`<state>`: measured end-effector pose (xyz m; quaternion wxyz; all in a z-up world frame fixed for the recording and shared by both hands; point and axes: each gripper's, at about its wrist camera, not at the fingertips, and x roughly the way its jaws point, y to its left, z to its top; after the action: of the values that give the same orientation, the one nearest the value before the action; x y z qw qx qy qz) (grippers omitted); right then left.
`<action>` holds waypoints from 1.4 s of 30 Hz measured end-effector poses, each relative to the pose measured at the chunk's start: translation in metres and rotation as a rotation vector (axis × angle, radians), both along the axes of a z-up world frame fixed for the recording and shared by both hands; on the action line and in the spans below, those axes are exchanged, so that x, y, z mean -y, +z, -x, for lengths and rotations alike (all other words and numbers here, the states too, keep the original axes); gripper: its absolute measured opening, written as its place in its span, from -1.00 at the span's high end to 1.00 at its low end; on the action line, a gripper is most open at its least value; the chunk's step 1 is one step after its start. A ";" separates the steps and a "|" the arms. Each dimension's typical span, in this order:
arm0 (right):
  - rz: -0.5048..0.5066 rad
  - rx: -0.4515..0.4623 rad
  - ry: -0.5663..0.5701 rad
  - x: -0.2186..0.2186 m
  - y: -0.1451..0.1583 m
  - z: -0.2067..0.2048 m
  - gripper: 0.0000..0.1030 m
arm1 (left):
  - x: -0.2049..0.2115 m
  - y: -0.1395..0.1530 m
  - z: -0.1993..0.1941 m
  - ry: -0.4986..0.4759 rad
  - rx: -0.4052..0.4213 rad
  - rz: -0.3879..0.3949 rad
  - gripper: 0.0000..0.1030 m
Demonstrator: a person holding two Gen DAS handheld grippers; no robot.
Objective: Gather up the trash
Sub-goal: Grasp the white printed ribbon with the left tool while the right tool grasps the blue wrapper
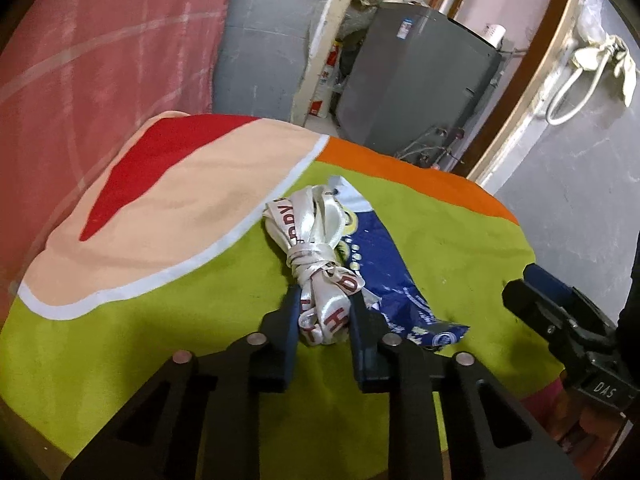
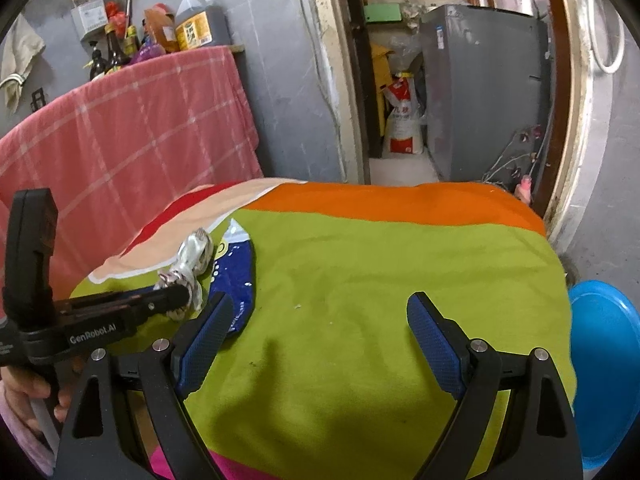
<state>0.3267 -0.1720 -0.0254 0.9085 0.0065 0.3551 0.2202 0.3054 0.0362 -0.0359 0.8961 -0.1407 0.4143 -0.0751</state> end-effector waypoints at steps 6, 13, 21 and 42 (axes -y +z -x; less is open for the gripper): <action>0.006 -0.058 0.060 -0.020 -0.007 -0.010 -0.71 | -0.012 0.003 0.008 0.054 0.000 -0.007 0.78; 0.015 -0.114 0.133 -0.050 -0.013 -0.018 -0.71 | -0.032 0.007 0.020 0.098 0.000 -0.004 0.81; 0.094 -0.162 0.195 -0.084 -0.024 -0.024 -0.54 | -0.048 0.011 0.034 0.139 0.012 0.006 0.81; 0.246 -0.110 0.203 -0.089 -0.030 0.002 0.15 | -0.030 0.013 0.039 0.068 0.024 -0.026 0.82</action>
<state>0.3244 -0.0825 -0.0555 0.8546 -0.1288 0.4274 0.2652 0.2667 0.0662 -0.0231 0.9047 -0.1422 0.3996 -0.0409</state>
